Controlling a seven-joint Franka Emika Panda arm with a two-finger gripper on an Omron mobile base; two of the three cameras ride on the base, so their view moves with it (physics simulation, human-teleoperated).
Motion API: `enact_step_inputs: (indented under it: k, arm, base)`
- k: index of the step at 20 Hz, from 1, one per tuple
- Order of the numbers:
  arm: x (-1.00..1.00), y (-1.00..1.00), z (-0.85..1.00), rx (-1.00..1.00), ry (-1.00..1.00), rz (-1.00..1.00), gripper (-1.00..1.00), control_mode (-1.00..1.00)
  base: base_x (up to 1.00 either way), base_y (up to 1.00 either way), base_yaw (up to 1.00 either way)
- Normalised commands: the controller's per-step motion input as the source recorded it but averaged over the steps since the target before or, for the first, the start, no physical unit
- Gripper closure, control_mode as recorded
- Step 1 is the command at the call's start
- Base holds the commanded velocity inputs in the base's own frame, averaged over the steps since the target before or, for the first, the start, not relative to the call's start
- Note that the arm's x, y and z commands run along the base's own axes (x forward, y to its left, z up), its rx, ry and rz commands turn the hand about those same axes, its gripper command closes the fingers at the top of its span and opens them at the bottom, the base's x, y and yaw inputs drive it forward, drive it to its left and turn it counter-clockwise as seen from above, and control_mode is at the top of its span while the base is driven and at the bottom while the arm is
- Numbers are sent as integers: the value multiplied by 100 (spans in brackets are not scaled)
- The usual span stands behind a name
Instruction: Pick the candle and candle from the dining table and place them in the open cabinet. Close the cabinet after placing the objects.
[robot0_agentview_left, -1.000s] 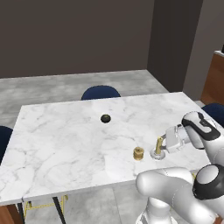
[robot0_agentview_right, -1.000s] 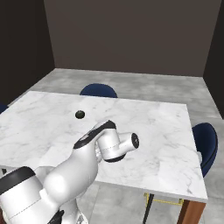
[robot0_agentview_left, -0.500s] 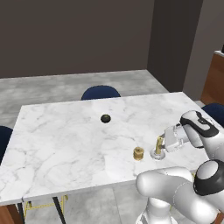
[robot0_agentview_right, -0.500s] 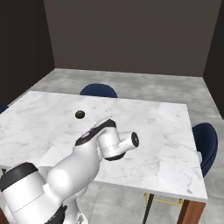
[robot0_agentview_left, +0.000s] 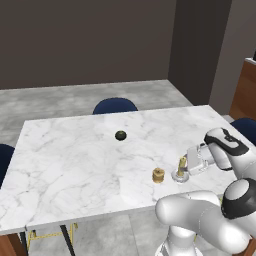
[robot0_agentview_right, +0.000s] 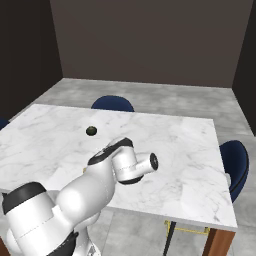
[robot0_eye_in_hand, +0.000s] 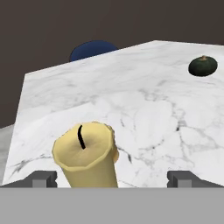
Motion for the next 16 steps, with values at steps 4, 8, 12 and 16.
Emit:
enact_step_inputs:
  k: [4, 8, 12, 16]
  arm:
    - [1, 8, -12, 2, 0, 0, -100, -100]
    - [3, 10, -9, 2, 0, 0, 100, -100]
    - [5, 11, -5, 0, 0, 0, 100, -100]
    - [0, 0, 0, 0, 0, 0, 100, -100]
  base:
    - [0, 0, 0]
    - [0, 0, 0]
    - [0, 0, 0]
    - [0, 0, 0]
